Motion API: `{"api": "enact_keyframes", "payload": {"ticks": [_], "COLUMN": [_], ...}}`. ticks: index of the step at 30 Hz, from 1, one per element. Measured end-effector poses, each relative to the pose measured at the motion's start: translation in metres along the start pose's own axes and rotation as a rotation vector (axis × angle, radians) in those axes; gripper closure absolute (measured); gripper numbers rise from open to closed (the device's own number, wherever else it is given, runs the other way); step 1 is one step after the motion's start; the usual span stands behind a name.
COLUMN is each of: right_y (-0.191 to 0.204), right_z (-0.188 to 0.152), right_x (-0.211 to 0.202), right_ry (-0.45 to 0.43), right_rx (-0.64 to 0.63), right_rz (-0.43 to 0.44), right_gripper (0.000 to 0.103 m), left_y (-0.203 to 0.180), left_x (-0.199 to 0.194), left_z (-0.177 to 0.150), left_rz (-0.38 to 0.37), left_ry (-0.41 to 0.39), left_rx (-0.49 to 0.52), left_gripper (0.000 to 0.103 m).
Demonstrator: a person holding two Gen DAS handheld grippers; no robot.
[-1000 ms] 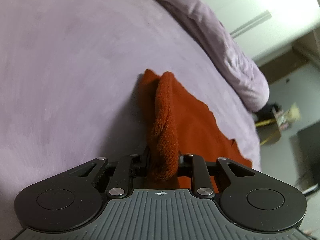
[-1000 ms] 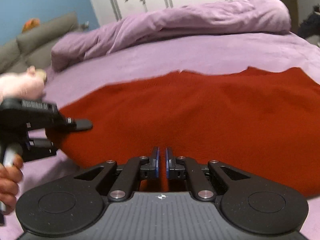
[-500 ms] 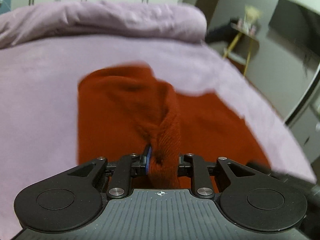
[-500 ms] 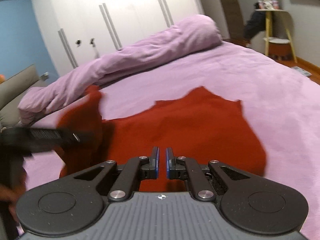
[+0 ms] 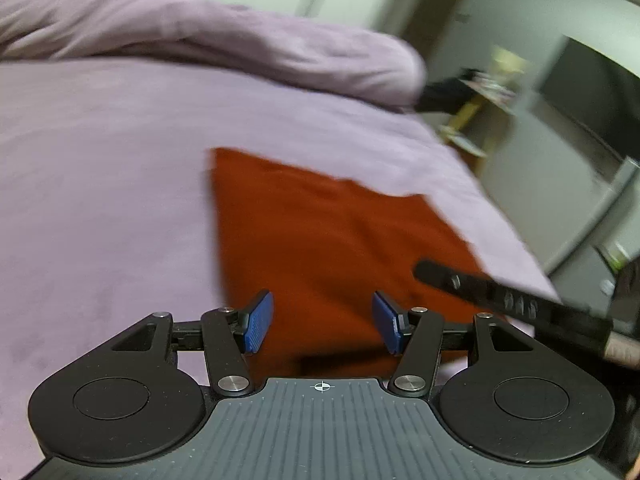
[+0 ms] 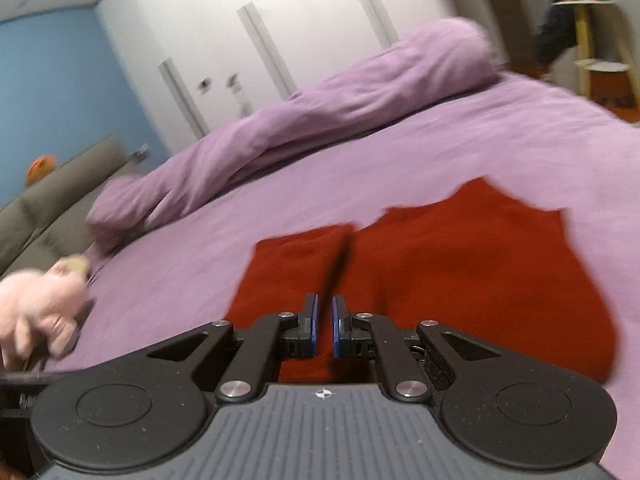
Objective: Fold small clothes
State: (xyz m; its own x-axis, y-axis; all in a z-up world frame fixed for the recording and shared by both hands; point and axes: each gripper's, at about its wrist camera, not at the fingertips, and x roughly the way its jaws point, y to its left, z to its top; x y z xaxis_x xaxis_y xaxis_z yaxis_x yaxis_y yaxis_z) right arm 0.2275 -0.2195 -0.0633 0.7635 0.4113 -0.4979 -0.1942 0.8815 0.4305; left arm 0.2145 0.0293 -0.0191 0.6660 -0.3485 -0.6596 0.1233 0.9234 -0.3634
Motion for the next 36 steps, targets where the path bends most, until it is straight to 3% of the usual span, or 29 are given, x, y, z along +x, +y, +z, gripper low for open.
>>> {"api": "enact_keyframes", "payload": {"ticks": [2, 4, 7, 9, 12, 13, 15, 18, 20, 21, 23, 24, 25, 28, 31, 33, 36], "right_y": [-0.001, -0.007, -0.008, -0.016, -0.032, -0.038, -0.046, -0.049, -0.046, -0.043, -0.033, -0.028, -0.019, 0.000, -0.019, -0.033, -0.050], "right_z": [-0.007, -0.022, -0.016, -0.007, 0.002, 0.005, 0.005, 0.006, 0.007, 0.005, -0.003, -0.008, -0.011, -0.010, -0.001, -0.002, -0.019], "right_x": [0.025, 0.056, 0.043, 0.031, 0.027, 0.028, 0.033, 0.036, 0.036, 0.040, 0.050, 0.053, 0.056, 0.047, 0.028, 0.022, 0.032], "right_ry": [0.113, 0.299, 0.263, 0.211, 0.189, 0.197, 0.226, 0.225, 0.217, 0.243, 0.288, 0.299, 0.299, 0.268, 0.227, 0.227, 0.328], "right_rx": [0.002, -0.031, -0.055, 0.008, 0.117, 0.160, 0.208, 0.240, 0.191, 0.148, 0.076, 0.025, -0.044, -0.145, 0.008, 0.040, 0.062], "right_rz": [0.001, -0.076, -0.047, 0.008, 0.110, 0.154, 0.224, 0.278, 0.273, 0.254, 0.227, 0.193, 0.160, 0.137, 0.248, 0.178, 0.091], "right_gripper": [0.097, 0.103, 0.103, 0.095, 0.076, 0.062, 0.047, 0.046, 0.043, 0.044, 0.059, 0.081, 0.090, 0.095, 0.095, 0.095, 0.095], "left_y": [0.013, 0.024, 0.032, 0.035, 0.034, 0.034, 0.034, 0.034, 0.033, 0.032, 0.030, 0.029, 0.028, 0.029, 0.032, 0.033, 0.034], "left_x": [0.006, 0.010, 0.013, 0.016, 0.023, 0.021, 0.018, 0.010, 0.010, 0.011, 0.014, 0.016, 0.018, 0.016, 0.008, 0.006, 0.017], "left_z": [0.000, -0.001, -0.005, -0.008, -0.006, -0.007, -0.008, -0.012, -0.014, -0.015, -0.018, -0.019, -0.020, -0.019, -0.015, -0.011, -0.008], "left_rz": [0.025, 0.027, 0.024, 0.025, 0.013, 0.008, 0.008, 0.014, 0.013, 0.011, 0.019, 0.034, 0.049, 0.056, 0.043, 0.029, 0.009], "left_ry": [0.031, 0.054, 0.074, 0.089, 0.100, 0.101, 0.110, 0.117, 0.130, 0.138, 0.156, 0.165, 0.175, 0.170, 0.144, 0.125, 0.130], "left_rx": [-0.059, -0.094, -0.097, -0.109, -0.142, -0.142, -0.127, -0.100, -0.094, -0.094, -0.092, -0.093, -0.092, -0.095, -0.101, -0.110, -0.159], "left_gripper": [0.044, 0.045, 0.044, 0.044, 0.044, 0.044, 0.043, 0.042, 0.042, 0.042, 0.042, 0.042, 0.042, 0.042, 0.042, 0.042, 0.042]}}
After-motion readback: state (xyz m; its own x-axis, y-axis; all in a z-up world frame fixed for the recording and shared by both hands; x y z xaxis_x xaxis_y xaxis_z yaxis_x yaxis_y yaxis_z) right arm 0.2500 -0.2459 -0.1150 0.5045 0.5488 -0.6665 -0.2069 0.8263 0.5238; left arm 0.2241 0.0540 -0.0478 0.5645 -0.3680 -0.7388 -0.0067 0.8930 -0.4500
